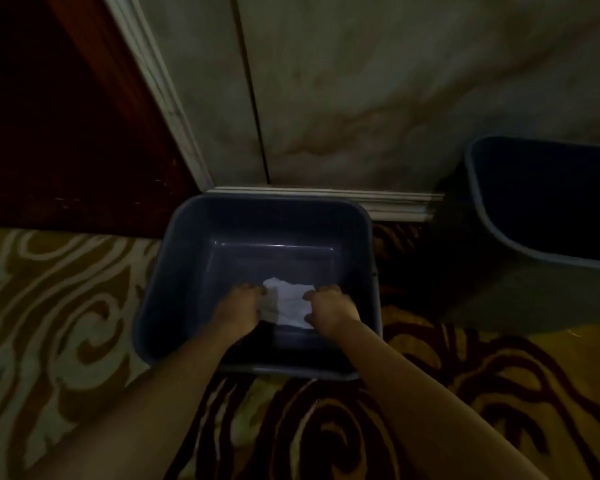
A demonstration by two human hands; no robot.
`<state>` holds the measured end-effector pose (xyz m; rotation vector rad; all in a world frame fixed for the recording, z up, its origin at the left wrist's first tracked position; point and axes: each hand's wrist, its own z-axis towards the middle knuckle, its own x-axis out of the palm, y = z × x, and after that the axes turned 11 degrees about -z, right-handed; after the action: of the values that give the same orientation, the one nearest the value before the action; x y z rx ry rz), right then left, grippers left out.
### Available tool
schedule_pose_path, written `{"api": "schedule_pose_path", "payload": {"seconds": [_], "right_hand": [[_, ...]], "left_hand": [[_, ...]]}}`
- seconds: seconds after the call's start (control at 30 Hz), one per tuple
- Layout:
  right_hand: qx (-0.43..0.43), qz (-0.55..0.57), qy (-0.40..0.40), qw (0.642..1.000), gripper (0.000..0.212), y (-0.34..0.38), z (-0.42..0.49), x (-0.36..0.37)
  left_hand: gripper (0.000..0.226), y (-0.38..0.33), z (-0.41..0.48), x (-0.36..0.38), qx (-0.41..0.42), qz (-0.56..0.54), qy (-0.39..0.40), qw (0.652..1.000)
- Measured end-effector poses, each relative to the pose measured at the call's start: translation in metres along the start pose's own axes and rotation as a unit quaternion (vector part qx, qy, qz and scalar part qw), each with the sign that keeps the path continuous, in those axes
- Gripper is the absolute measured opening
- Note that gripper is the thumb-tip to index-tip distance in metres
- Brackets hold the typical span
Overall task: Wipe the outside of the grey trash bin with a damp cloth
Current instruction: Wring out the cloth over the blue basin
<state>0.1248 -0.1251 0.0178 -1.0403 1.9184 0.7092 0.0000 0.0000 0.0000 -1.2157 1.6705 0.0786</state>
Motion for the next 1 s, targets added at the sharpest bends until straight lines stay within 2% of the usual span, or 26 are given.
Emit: {"api": "schedule_pose_path", "payload": {"seconds": [0.07, 0.2, 0.33, 0.43, 0.53, 0.63, 0.77, 0.87, 0.93, 1.0], "right_hand": [[-0.008, -0.026, 0.0, 1.0, 0.045, 0.002, 0.014, 0.008], [-0.002, -0.065, -0.017, 0.998, 0.049, 0.008, 0.032, 0.023], [0.028, -0.073, -0.055, 0.995, 0.04, 0.013, 0.032, 0.034], [0.038, -0.081, -0.049, 0.995, 0.034, 0.016, 0.029, 0.035], [0.051, -0.072, -0.047, 0.995, 0.029, 0.015, 0.023, 0.028], [0.094, 0.013, -0.058, 0.994, 0.024, 0.006, 0.008, 0.008], [0.15, 0.165, -0.124, 0.967, 0.023, -0.017, -0.018, -0.029], [0.171, 0.25, -0.18, 0.936, 0.021, -0.036, -0.041, -0.046], [0.161, 0.328, -0.196, 0.91, 0.021, -0.048, -0.059, -0.051], [0.153, 0.434, -0.191, 0.867, 0.022, -0.059, -0.079, -0.054]], "left_hand": [[0.048, 0.006, 0.013, 0.007, 0.029, 0.004, 0.016, 0.999], [0.042, 0.005, 0.03, 0.016, 0.047, 0.042, 0.042, 0.997], [0.039, 0.005, 0.034, 0.021, 0.054, 0.076, 0.031, 0.995], [0.042, 0.001, 0.032, 0.028, 0.079, 0.156, 0.035, 0.984], [0.04, -0.009, 0.028, 0.027, 0.072, 0.129, 0.028, 0.989], [0.025, -0.029, 0.021, 0.008, 0.041, 0.049, 0.004, 0.998], [0.009, -0.073, 0.011, -0.021, 0.05, -0.083, -0.057, 0.994], [0.012, -0.112, -0.003, -0.028, 0.069, -0.183, -0.086, 0.977], [0.011, -0.134, -0.018, -0.026, 0.077, -0.226, -0.07, 0.969], [0.013, -0.154, -0.036, -0.022, 0.075, -0.288, -0.027, 0.954]]}}
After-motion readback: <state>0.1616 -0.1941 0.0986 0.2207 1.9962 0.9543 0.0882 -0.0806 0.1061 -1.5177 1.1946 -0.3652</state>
